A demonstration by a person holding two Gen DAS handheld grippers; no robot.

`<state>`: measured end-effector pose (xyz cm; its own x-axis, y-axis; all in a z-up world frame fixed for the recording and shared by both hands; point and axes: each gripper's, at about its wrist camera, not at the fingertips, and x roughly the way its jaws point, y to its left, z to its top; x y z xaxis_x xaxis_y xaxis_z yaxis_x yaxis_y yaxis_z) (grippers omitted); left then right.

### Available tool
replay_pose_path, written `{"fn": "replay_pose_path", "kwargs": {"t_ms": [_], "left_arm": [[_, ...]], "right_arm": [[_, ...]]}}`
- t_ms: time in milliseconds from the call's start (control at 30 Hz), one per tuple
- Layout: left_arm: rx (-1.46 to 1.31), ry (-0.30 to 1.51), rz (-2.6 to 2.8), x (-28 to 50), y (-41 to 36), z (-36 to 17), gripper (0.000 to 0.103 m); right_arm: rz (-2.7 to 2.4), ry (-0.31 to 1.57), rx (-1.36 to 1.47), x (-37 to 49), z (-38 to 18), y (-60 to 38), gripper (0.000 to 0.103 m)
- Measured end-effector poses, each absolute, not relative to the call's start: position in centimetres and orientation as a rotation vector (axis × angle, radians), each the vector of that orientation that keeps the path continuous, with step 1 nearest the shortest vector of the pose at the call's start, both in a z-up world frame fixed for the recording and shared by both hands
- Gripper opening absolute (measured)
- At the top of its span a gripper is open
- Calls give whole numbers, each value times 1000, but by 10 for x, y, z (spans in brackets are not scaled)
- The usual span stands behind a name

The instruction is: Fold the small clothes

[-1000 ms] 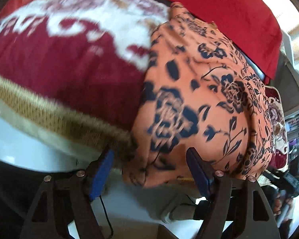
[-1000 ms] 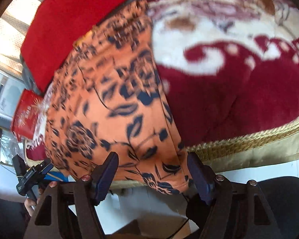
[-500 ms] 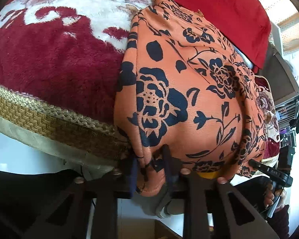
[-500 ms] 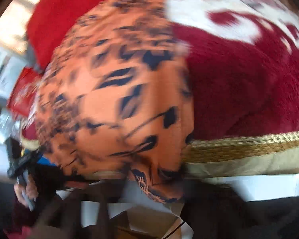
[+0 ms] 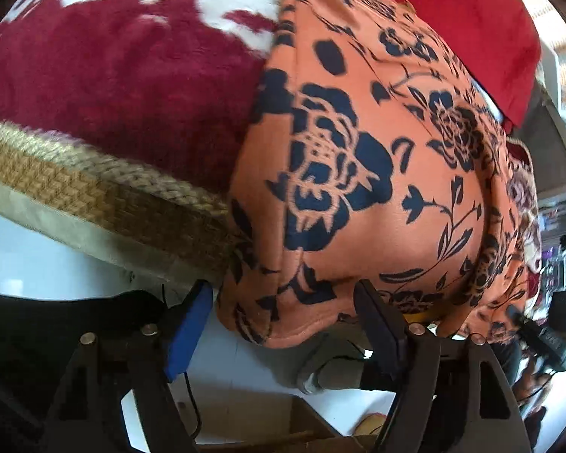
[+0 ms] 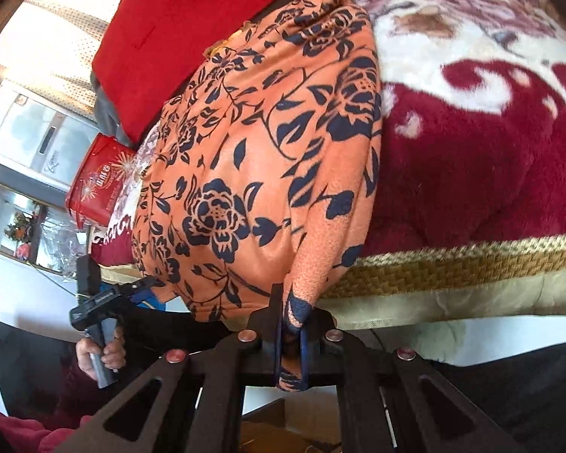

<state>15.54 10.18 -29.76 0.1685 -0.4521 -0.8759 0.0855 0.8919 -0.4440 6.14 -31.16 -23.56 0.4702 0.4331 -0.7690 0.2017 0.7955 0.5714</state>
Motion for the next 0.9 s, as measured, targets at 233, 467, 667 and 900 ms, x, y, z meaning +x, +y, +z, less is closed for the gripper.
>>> {"fn": "replay_pose_path", "kwargs": {"t_ms": [233, 467, 667, 900], "left_arm": [[-275, 1229, -558, 153, 84, -240, 6], [-335, 996, -716, 205, 86, -137, 6], [-322, 915, -669, 314, 71, -100, 6], [-374, 1014, -527, 461, 35, -155, 6]], "right_arm": [[233, 980, 671, 67, -186, -309, 7], [268, 816, 641, 106, -116, -323, 7], [213, 673, 669, 183, -72, -361, 7], [25, 652, 794, 321, -108, -428, 7]]}}
